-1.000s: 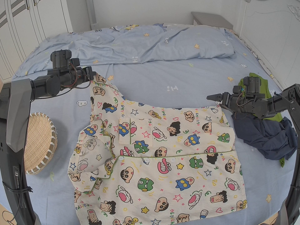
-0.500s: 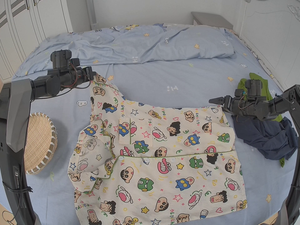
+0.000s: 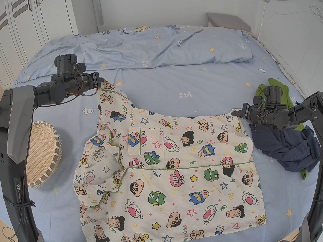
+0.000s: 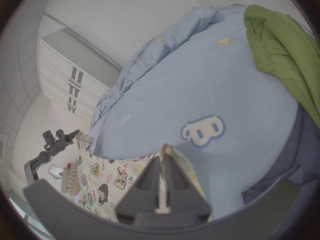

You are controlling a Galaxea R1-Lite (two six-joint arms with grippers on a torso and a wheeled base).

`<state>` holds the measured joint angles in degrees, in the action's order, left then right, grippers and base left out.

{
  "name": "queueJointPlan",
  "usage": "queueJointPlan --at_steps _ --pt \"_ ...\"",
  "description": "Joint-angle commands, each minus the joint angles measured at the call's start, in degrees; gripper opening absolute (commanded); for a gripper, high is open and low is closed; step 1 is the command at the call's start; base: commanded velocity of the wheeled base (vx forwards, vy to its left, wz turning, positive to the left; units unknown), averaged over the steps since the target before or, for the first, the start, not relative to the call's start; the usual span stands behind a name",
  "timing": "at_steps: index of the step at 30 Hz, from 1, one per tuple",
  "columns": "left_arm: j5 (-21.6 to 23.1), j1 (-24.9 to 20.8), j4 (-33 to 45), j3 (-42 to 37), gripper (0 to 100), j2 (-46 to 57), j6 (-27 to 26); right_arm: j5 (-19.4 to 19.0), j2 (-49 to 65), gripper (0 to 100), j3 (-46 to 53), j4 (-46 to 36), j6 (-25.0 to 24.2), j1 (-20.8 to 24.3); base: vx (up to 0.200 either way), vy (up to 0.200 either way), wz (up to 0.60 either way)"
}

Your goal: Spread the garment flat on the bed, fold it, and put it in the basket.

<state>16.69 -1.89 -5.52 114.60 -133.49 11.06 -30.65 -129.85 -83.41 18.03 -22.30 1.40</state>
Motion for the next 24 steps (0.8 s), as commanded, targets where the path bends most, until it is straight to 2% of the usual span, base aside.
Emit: queueJointPlan --at_steps 1,12,16,24 --pt "0.01 0.04 -0.01 -0.01 0 -0.28 0.02 0.06 -0.22 0 -0.53 0.16 -0.12 -0.52 0.000 0.000 0.00" --pt "0.01 0.22 1.04 -0.01 0 -0.99 0.02 -0.03 -0.84 0 -2.20 -0.19 -1.96 -3.42 0.000 0.000 0.00" --pt "0.01 0.13 3.94 -0.01 0 -1.34 0.02 -0.03 -1.37 0 -2.81 -0.36 -2.14 -3.51 0.000 0.000 0.00" --pt "-0.25 0.04 3.68 -0.01 0 -1.34 0.02 0.15 -1.37 0 -3.25 -0.45 -2.93 -3.42 0.000 0.000 0.00"
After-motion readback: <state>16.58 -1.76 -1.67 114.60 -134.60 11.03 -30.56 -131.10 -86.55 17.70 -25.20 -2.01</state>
